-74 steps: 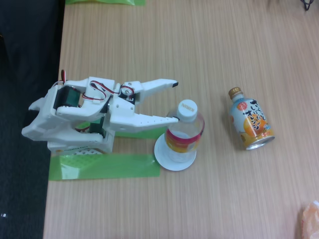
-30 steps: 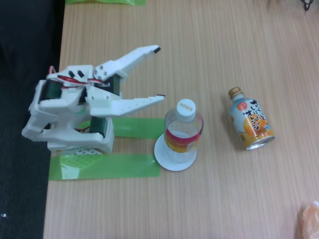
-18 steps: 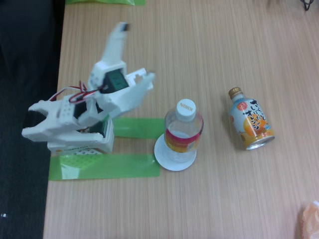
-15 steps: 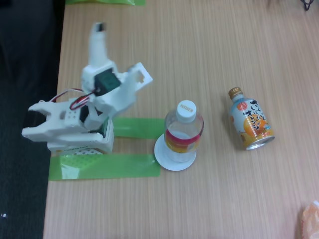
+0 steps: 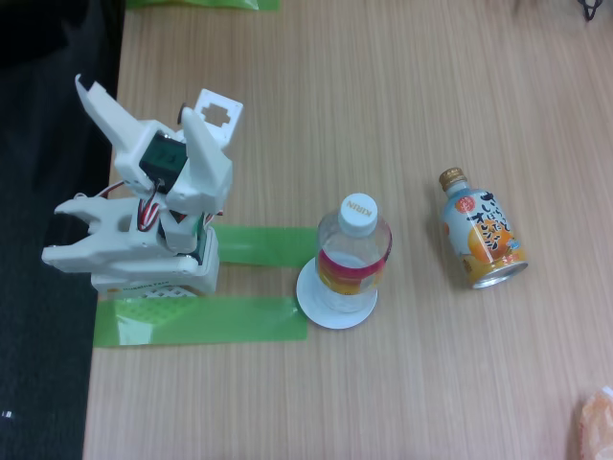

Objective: Pick up the plastic bottle and stand it up on the white place

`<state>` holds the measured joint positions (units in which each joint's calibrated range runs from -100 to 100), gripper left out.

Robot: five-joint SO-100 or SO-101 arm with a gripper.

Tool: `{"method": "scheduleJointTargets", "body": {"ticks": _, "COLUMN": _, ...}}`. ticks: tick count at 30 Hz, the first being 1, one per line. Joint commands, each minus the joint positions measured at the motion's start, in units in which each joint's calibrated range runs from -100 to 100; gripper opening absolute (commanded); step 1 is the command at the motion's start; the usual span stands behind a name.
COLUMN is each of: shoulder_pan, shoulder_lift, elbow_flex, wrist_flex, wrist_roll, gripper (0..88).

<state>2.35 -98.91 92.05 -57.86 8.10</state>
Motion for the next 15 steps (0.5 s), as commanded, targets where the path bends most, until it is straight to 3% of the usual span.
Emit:
{"method": "scheduleJointTargets", "body": {"ticks": 1, "shoulder_pan": 0.31, "shoulder_lift": 0.5, "elbow_flex": -1.1, "wrist_flex": -0.25, "wrist_roll": -3.19, "gripper": 35.1}}
{"method": "scheduleJointTargets", "body": {"ticks": 9, "shoulder_pan": -0.21, "shoulder_lift": 0.25, "elbow_flex": -4.54, "wrist_flex": -1.54, "wrist_roll": -13.95, "gripper": 35.0}}
{"method": "scheduleJointTargets", "body": {"ticks": 12, "shoulder_pan": -0.21, "shoulder_lift": 0.25, "elbow_flex": -2.82, "wrist_flex": -8.58, "wrist_roll": -17.1, "gripper": 33.3}}
{"method": "scheduleJointTargets", "body": {"ticks": 15, "shoulder_pan": -0.21, "shoulder_lift": 0.25, "elbow_flex": 2.7, "wrist_flex": -17.68, "wrist_roll": -17.94, "gripper": 25.8}}
